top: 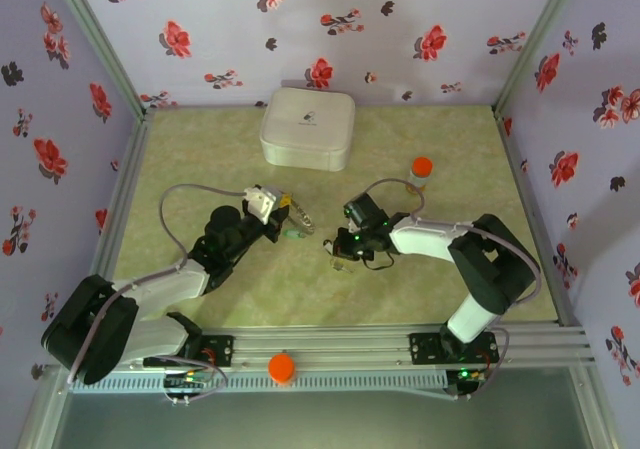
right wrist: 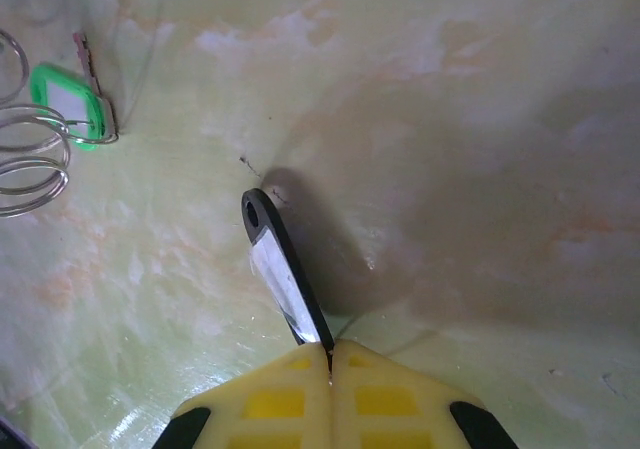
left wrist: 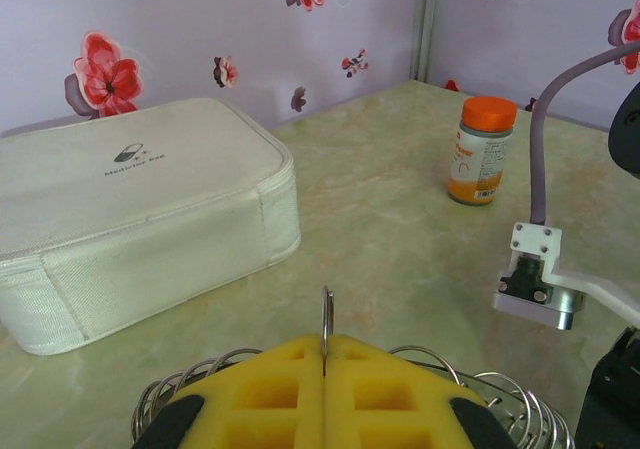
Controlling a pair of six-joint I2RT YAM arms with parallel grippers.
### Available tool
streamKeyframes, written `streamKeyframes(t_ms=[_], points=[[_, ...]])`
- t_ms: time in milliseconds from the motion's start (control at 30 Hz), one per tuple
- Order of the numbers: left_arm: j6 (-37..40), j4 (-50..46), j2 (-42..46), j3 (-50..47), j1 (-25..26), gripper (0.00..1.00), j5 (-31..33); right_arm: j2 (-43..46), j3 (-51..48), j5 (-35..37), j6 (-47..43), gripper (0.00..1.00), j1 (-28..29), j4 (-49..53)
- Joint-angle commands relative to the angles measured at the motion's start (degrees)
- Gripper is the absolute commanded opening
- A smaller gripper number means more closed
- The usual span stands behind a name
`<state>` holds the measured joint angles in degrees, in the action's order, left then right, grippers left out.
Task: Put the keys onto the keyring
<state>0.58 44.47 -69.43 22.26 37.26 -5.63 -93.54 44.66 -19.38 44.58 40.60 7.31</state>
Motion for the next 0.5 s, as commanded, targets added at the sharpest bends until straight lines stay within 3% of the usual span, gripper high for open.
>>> streamKeyframes(t_ms=[0, 167, 467], points=[[1.44, 1.94, 0.03, 1.56, 0.45, 0.0, 0.37, -0.6, -1.16, -1.1, -1.75, 0.03, -0.6, -0.21], [1.62, 2.37, -0.23, 1.47, 0.45, 0.0, 0.83, -0.95, -0.98, -1.96, -2.12, 0.2, -0.78, 0.25], [1.71, 2.2, -0.06, 1.21, 0.45, 0.0, 1.46, 0.7, -0.63, -1.95, -3.12, 0.21, -0.78, 2.76]])
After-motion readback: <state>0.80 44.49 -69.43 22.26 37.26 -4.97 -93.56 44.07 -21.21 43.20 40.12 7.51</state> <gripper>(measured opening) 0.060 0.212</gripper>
